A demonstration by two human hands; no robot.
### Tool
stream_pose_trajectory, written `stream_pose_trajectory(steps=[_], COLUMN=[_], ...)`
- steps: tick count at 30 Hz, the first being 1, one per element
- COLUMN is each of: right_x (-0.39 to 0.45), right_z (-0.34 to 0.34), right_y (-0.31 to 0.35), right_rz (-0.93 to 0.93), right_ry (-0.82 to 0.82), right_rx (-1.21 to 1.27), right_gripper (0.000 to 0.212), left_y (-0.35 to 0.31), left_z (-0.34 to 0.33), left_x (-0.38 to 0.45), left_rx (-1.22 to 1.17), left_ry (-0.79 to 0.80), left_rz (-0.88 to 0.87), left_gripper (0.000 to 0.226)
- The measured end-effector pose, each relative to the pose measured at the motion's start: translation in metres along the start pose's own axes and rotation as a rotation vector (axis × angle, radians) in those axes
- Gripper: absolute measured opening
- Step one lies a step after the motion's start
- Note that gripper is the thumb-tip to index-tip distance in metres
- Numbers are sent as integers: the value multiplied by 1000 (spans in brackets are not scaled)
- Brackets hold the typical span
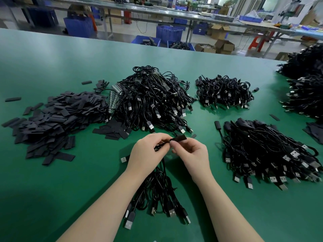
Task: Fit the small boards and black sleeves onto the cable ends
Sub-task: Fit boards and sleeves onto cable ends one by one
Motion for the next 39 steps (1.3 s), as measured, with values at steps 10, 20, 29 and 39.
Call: stream_pose_trajectory(steps=[10,20,29,39], right_x=[4,5,17,88], right_z=[7,7,62,139], right_y=[-1,1,42,49], right_rz=[-107,-34,34,-565], right_ry=[-151,-201,-509,-286], right_rx=[278,28,121,-1612], right_gripper=[8,23,23,47], left_y=[-2,2,8,14], left_z=[1,1,1,1], left_x=[0,2,1,3], left_rx=[52,7,-20,-57], left_ry=[-3,-93,-101,-176], left_rz=[-107,-103,-18,94], left_gripper=[19,20,21,22])
Point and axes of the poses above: each hand's wrist, its own x-axis towards the middle knuckle, its own z-axis out of the back of the hand, y = z × x, the point moved 2 cm from there along x, towards the middle knuckle, and after that the axes turned 4 degrees about x, right-handed, at the moved point
